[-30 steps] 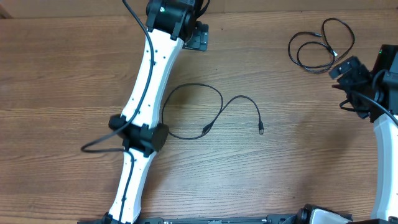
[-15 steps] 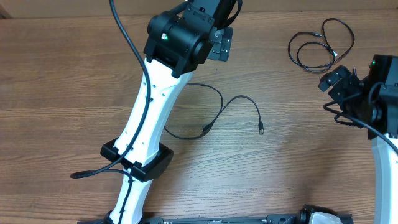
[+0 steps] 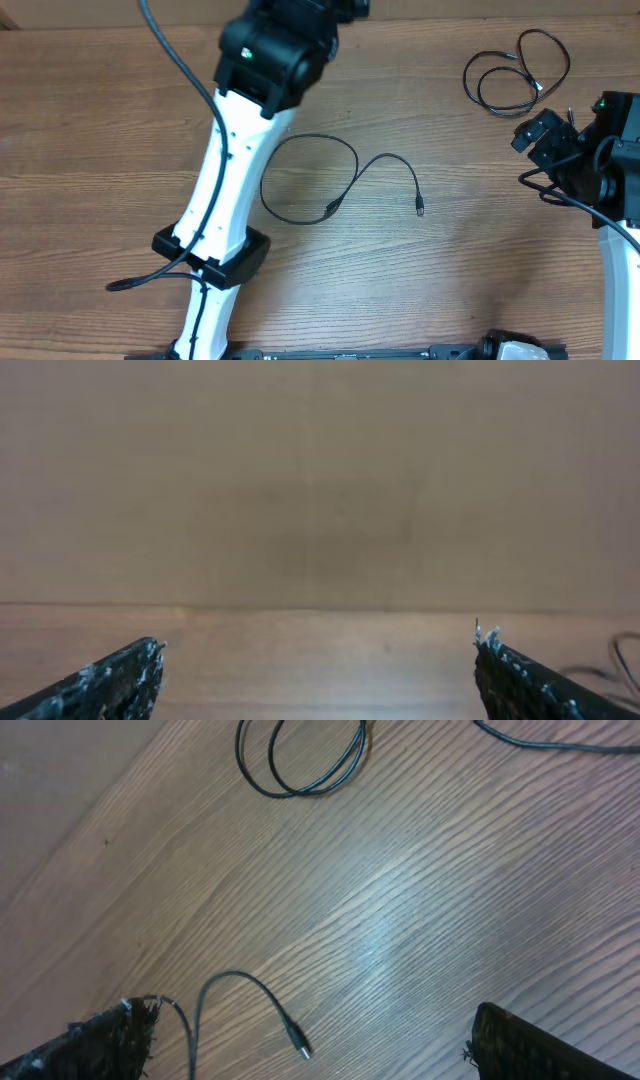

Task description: Untangle cables

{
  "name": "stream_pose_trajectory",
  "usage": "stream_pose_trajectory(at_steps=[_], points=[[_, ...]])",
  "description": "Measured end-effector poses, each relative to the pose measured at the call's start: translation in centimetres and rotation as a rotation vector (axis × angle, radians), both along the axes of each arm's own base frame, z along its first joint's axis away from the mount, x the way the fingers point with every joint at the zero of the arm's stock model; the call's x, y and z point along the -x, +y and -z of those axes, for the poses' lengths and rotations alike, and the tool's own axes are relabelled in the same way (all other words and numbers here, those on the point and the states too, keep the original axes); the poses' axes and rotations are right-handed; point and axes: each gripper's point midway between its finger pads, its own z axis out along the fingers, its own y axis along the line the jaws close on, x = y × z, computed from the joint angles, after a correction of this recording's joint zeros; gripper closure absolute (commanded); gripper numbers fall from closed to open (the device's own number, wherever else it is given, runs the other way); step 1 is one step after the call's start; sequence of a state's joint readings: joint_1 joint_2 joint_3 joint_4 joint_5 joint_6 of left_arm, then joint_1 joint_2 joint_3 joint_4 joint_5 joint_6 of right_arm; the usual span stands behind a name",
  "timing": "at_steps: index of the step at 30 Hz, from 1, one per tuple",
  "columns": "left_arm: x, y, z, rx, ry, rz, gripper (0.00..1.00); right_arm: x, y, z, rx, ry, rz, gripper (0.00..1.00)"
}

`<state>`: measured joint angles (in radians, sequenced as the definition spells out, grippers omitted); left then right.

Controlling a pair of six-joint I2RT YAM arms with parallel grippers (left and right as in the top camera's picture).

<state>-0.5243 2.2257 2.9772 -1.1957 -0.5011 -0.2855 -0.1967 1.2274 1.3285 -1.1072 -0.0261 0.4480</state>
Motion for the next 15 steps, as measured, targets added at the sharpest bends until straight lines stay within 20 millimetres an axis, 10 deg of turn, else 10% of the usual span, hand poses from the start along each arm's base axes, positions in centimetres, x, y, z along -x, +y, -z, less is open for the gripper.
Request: stream_pose_trajectory(at_steps=[9,15], points=[[-5.0,10.1,8.2,-0.055,0.207,-0.146,0.00,-0.8,-0.2,-0.6,0.044,-0.034,-0.040,0.00],[-4.3,10.6,15.7,-0.069,0.279,-0.142,0.01,-0.7,-0.3,-0.5,0.062,-0.027,-0.064,0.00]])
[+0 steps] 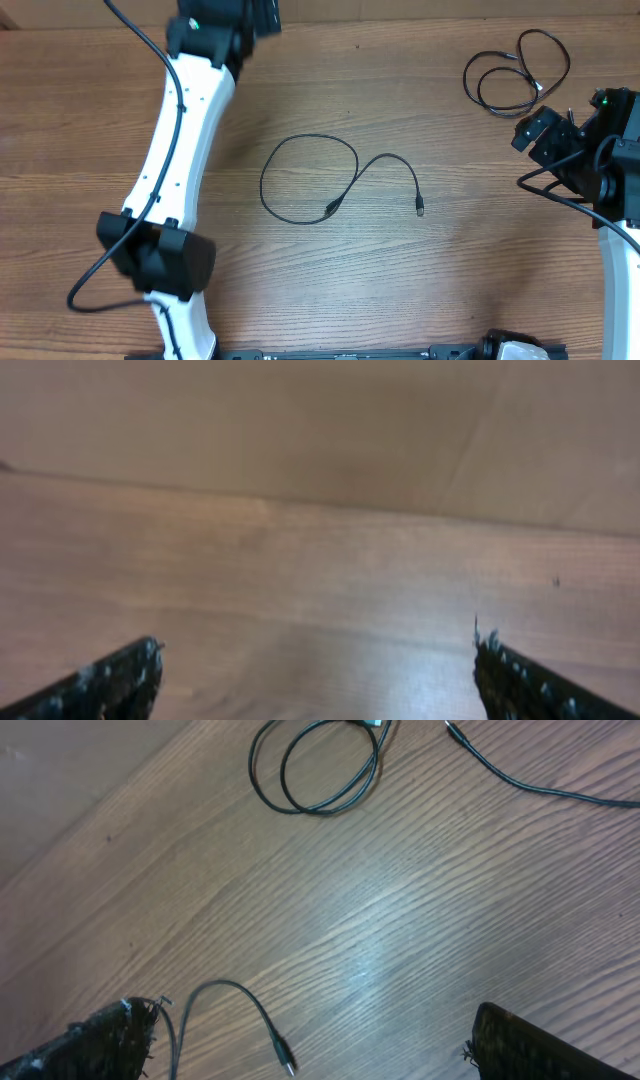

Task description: Untangle cables

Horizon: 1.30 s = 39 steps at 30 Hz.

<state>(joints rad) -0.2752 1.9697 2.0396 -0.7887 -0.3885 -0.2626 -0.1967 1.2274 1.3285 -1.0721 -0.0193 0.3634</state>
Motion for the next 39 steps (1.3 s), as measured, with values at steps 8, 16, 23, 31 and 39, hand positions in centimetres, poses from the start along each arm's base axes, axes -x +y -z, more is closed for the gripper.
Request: stream_pose_trajectory(at_steps=[8,16,23,31,39], points=[[4.9,-0.5,6.7,0.015,0.025,0.051,0.00,-0.1,1.9,0.1,-0.080,-0.006,-0.073,0.00],[7.2,-3.9,8.6,0.118,0.136,0.245,0.00,-1.2,3.9,2.2,-0.177,0.047,-0.109,0.00],[11.6,-12.8,11.4,0.059,0.246,0.707,0.00,-1.7,4.0,3.7,-0.211,0.095,-0.086,0.00],[16.0,-20.4,17.4,-0.089,0.359,1.030,0.21,-1.4,4.1,4.3,-0.222,0.124,-0.077,0.00],[18.6,-19.7,24.2,-0.176,0.569,1.068,0.36,-0.9,4.2,4.6,-0.228,0.147,-0.071,0.00]])
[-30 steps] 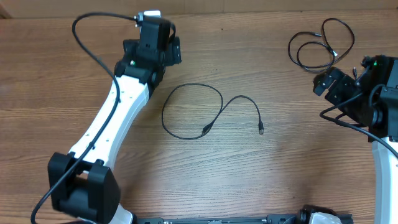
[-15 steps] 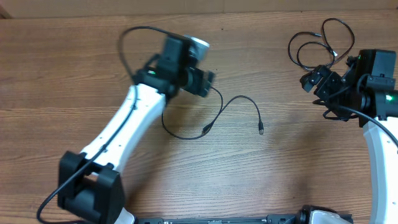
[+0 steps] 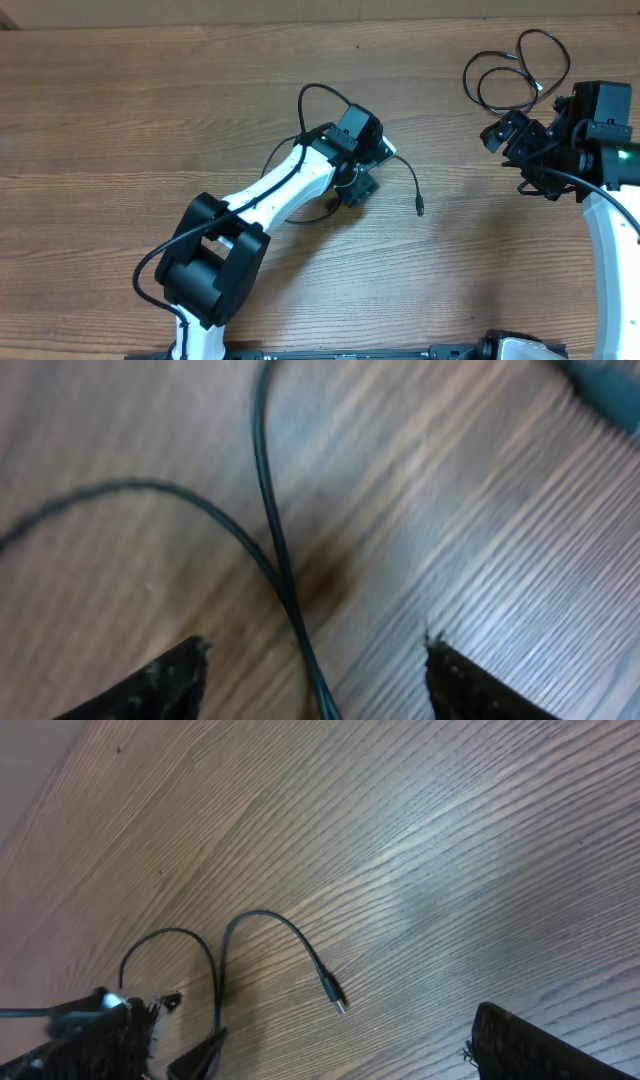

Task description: Untangle cables

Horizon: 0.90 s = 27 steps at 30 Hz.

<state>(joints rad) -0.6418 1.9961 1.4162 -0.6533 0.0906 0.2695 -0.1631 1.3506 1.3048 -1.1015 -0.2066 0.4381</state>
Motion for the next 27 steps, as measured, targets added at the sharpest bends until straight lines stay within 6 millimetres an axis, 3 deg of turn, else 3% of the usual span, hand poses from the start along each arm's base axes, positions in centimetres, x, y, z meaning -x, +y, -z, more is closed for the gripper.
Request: stream_pose_trajectory(at_steps=[15,19,22,27], points=[[3.0,2.0,3.1,-0.084,0.160,-0.056,0.59,0.2,0.0,0.1,-0.003,0.010,0.002,0.00],[3.6,2.3,3.6,-0.090,0.178,-0.062,0.74,0.2,0.0,0.1,-0.003,0.010,0.002,0.00],[3.6,2.2,3.7,-0.081,0.177,-0.072,0.95,0.2,0.0,0.1,-0.003,0.011,0.002,0.00],[2.9,1.6,3.6,-0.054,0.151,-0.069,0.96,0.0,0.0,0.0,-0.002,0.002,0.002,0.00]])
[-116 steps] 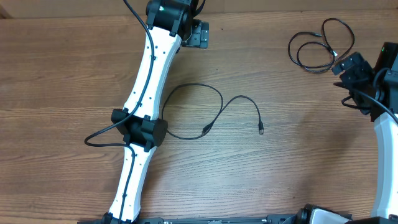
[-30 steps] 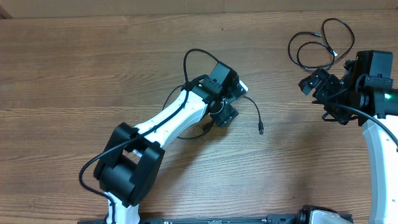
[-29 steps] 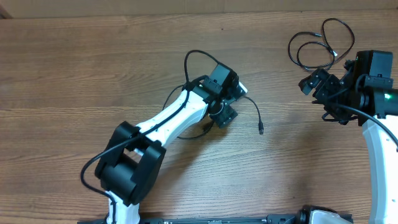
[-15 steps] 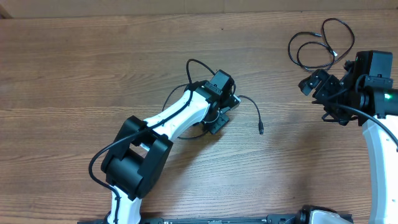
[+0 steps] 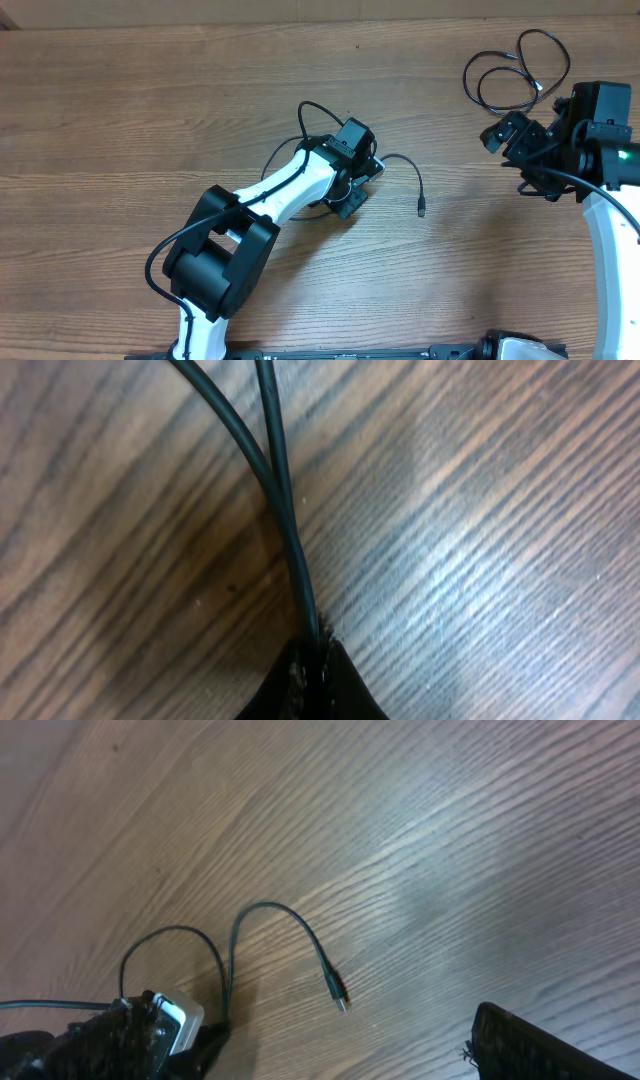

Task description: Untangle cables

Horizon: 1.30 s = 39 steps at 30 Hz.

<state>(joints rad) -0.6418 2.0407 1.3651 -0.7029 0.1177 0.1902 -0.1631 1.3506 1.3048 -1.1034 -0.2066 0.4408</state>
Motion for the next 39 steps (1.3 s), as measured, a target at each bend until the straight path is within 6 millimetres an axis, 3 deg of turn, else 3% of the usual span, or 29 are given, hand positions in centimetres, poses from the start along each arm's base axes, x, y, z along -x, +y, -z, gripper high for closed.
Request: stream_pose_trajectory(at_steps=[5,8,13,16,17,20,21,22,26,29,35,39], points=[[-0.2,-0.2,-0.2,0.003,-0.004,0.003,0.96,-1.2,-0.2,-0.6,0.009,-0.055,0.001,0.00],[-1.1,-1.2,-1.4,0.018,-0.025,0.023,0.96,-1.4,-0.5,-0.8,-0.013,-0.067,0.027,0.00],[-4.9,-7.0,-7.4,0.175,-0.202,0.120,0.96,-1.2,-3.0,-0.9,-0.046,-0.063,0.151,0.00],[-5.7,-10.6,-10.8,0.272,-0.296,0.180,0.95,-0.7,-4.8,-0.7,-0.056,-0.048,0.223,0.00],[-5.4,-11.4,-11.3,0.290,-0.308,0.202,0.88,-0.4,-5.4,-0.6,-0.059,-0.041,0.245,0.00],[-4.0,-12.2,-11.1,0.289,-0.286,0.245,0.22,0.2,-6.4,-0.4,-0.066,-0.023,0.287,0.00],[-3.6,-12.3,-11.0,0.285,-0.278,0.251,0.10,0.3,-6.6,-0.4,-0.066,-0.023,0.293,0.00],[-3.4,-12.2,-10.9,0.277,-0.273,0.252,0.01,0.3,-6.6,-0.4,-0.067,-0.023,0.295,0.00],[-3.5,-10.5,-10.3,0.201,-0.253,0.226,0.01,0.2,-6.4,-0.4,-0.072,-0.024,0.291,0.00],[-4.4,-9.0,-11.3,0.133,-0.271,0.192,0.01,0.1,-5.8,-0.4,-0.086,-0.021,0.289,0.00],[-8.4,-6.1,-16.9,0.097,-0.427,0.071,0.00,-1.5,-1.6,-0.3,-0.103,-0.050,0.174,0.00],[-12.5,-1.8,-22.2,0.153,-0.551,-0.146,0.00,-2.9,2.2,1.8,-0.084,0.000,0.111,0.00]])
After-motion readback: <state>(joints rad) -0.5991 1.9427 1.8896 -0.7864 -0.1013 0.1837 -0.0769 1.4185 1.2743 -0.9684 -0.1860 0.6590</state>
